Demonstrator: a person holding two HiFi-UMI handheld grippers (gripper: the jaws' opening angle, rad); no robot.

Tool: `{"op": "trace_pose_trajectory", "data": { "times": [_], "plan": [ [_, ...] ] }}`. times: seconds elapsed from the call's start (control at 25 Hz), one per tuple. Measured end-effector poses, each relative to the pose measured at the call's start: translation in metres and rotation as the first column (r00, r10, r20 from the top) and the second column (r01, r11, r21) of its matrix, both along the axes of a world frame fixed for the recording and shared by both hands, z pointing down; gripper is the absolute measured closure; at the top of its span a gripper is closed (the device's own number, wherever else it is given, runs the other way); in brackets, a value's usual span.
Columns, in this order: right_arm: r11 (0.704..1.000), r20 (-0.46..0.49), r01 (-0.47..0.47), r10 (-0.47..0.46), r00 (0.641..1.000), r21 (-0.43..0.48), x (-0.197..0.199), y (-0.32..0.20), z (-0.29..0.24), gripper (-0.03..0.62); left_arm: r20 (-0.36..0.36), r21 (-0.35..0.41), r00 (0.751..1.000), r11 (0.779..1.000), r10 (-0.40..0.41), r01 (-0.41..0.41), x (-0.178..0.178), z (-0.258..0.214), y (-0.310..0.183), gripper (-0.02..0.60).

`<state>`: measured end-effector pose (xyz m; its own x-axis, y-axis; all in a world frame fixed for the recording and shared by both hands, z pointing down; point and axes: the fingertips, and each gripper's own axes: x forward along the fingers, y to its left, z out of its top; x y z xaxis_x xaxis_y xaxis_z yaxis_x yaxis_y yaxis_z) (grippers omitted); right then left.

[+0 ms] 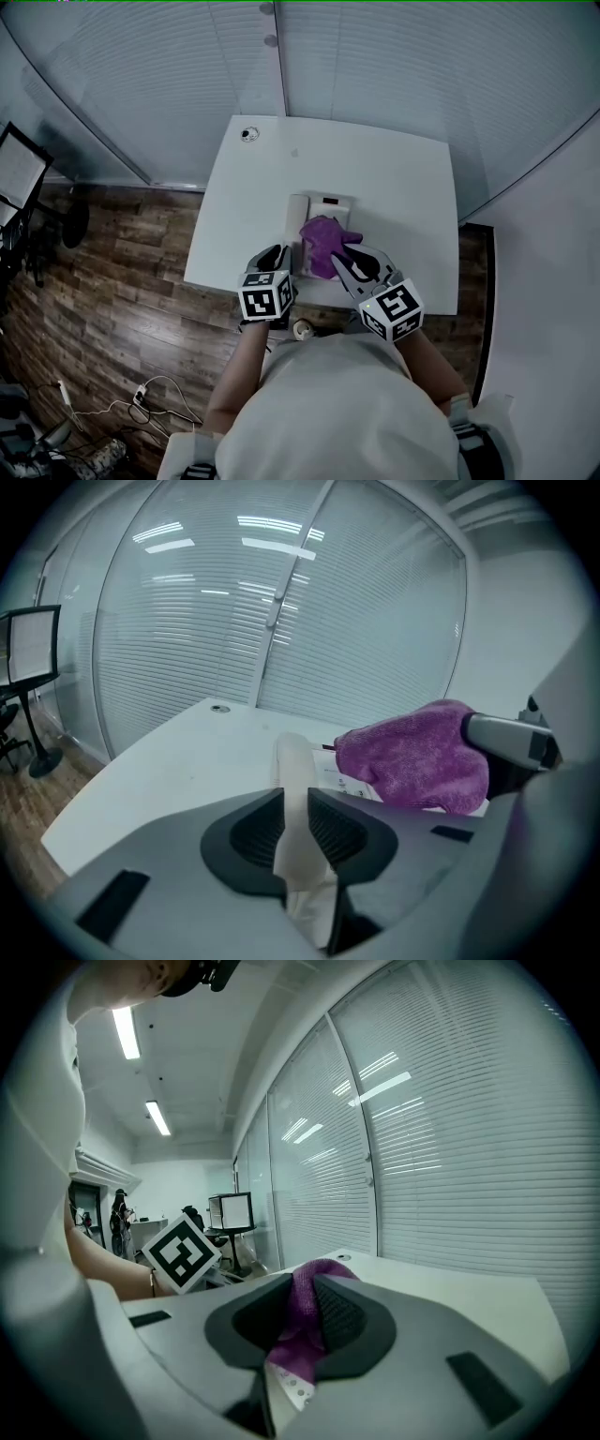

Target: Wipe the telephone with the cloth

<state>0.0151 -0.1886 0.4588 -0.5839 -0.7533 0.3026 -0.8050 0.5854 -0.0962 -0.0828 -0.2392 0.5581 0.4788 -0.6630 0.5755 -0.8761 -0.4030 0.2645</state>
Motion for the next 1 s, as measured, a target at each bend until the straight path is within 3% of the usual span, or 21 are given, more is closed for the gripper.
{"op": "trace_pose_trajectory", "data": {
  "times": [0.08,0.52,1.0],
  "plan": [
    [1.000,0.009,-0.013,0.013,1.000,0.003,0.006,-0.004,-0.002,0.514,0.003,-0.004,1.000,1.000,0.003,-0.003,0.002,0.002,-0.006,0.456],
    [0.998,0.029,-0.068,0.068,0.997,0.007,0.023,-0.006,-0.004,0.514,0.062,-0.034,0.996,0.997,0.066,-0.064,0.026,0.016,-0.028,0.323],
    [0.995,0.030,-0.103,0.103,0.994,-0.002,0.039,-0.010,-0.003,0.514,0.171,-0.046,0.983,0.997,0.071,-0.064,0.038,0.036,-0.049,0.311]
  ]
}}
